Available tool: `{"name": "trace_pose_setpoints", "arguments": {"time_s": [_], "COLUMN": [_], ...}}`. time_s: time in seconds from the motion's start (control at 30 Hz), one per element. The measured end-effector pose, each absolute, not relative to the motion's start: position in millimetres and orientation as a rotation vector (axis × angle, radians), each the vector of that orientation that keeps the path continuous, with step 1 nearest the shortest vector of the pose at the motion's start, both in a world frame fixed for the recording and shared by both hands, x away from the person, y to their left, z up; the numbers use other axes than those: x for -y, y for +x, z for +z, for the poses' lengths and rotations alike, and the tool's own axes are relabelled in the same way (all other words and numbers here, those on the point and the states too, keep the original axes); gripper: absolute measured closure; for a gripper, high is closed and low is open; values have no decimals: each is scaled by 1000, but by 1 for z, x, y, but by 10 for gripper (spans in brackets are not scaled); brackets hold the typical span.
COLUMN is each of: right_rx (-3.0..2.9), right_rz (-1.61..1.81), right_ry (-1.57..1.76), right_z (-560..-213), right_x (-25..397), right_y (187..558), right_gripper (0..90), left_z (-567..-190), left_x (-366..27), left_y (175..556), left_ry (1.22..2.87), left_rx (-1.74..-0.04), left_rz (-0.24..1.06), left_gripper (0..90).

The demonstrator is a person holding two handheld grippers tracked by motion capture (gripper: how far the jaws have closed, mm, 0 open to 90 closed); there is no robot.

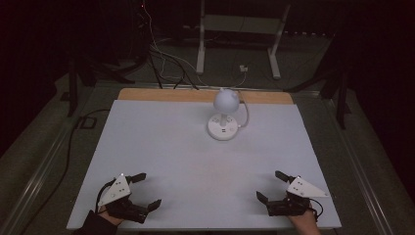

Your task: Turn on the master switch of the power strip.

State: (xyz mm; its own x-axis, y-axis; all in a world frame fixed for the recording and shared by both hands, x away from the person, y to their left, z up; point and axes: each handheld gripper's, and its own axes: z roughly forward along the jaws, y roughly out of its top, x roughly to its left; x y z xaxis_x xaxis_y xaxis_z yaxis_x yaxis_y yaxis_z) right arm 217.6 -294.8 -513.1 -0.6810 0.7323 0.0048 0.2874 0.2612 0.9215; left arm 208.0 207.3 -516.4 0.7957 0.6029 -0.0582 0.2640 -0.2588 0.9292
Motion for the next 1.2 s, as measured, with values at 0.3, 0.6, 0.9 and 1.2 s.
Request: {"name": "trace_pose_setpoints", "arguments": {"time_s": [0.3, 0.6, 0.9, 1.2], "right_rx": [-2164, -2216, -2262, -2248], "right_rz": [1374, 1355, 1338, 1393], "right_ry": [905, 876, 874, 864], "right_z": [-513, -509, -503, -492], "right_x": [289, 283, 278, 268], "right_y": [216, 215, 213, 213], "right_gripper": [0, 0, 0, 0], "left_z": [-516, -517, -516, -516], "left_x": [-208, -207, -208, -207], "left_y": [208, 209, 209, 208], "left_ry": [1841, 1845, 1831, 1826], "left_rx": [-660, -658, -668, -662], "left_rz": [369, 361, 367, 364], "left_gripper": [2, 2, 1, 2]}}
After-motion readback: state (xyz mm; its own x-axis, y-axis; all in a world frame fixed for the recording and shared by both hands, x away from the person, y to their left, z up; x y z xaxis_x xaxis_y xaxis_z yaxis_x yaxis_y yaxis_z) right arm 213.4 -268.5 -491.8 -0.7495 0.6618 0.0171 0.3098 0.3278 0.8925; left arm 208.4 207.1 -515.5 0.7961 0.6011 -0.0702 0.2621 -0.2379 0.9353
